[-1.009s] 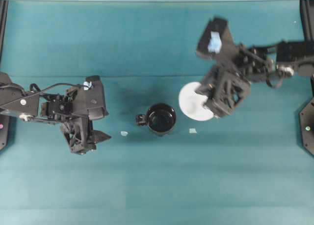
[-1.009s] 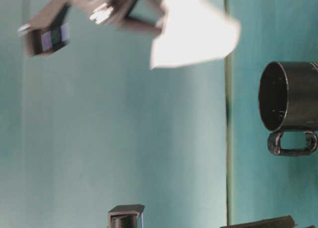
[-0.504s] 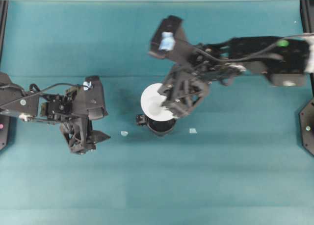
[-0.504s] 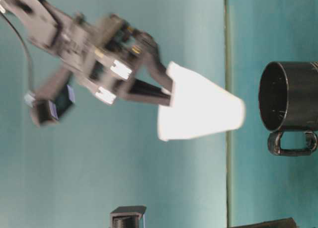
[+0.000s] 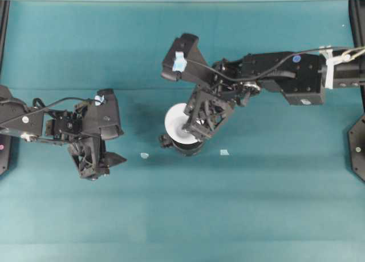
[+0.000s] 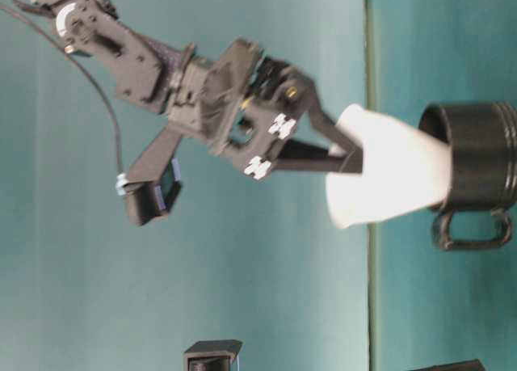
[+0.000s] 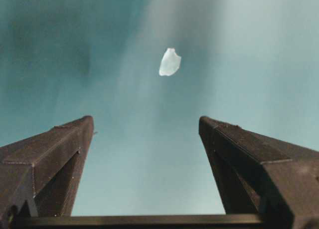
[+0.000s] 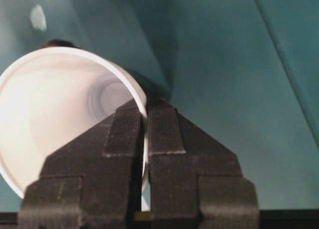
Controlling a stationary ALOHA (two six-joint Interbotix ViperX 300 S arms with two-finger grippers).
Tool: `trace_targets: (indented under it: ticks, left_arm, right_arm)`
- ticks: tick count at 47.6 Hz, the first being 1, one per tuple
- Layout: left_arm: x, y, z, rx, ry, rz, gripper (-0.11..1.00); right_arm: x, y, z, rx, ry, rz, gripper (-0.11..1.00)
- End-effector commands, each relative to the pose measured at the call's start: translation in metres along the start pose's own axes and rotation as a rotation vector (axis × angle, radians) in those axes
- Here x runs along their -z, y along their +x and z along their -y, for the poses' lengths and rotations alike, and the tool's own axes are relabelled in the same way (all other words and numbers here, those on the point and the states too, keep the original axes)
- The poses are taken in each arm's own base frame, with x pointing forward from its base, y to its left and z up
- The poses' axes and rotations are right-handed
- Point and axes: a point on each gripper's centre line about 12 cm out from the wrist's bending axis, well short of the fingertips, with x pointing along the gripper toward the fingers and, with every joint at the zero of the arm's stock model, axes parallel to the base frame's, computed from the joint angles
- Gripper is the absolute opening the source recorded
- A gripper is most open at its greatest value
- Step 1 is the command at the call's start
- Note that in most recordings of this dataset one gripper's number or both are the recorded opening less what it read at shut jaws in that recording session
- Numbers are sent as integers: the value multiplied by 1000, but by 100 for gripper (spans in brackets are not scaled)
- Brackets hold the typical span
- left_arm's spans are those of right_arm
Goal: Put a paper cup into the cup holder on your left arm.
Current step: 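Carry the cup left and lower it into the black mug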
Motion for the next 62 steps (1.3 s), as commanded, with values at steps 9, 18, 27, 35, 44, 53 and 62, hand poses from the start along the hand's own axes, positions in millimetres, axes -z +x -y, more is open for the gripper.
trace_targets:
  ticks: [9, 18, 27, 35, 44, 53, 62]
  left_arm:
    - [-5, 0, -1, 1, 0, 23, 92]
    - [-5, 0, -1, 2, -3, 26, 92]
    - [-5, 0, 0, 2, 0, 28, 92]
    - [-5, 0, 0, 2, -2, 28, 92]
    - [-5, 1, 0, 2, -2, 26, 92]
    - [-5, 1, -2, -1, -5, 27, 92]
    - [-7, 1, -4, -4, -12, 41, 92]
  right_arm:
    - [3, -6, -1, -5, 5, 11, -3]
    - [6, 0, 0, 0, 6, -5, -3]
    - [11, 11, 0, 2, 3, -16, -3]
    - [13, 19, -2, 0, -2, -12, -3]
    - [15, 22, -4, 0, -10, -19, -3]
    - [16, 22, -5, 0, -16, -25, -3]
    - [18, 21, -11, -11, -14, -31, 0]
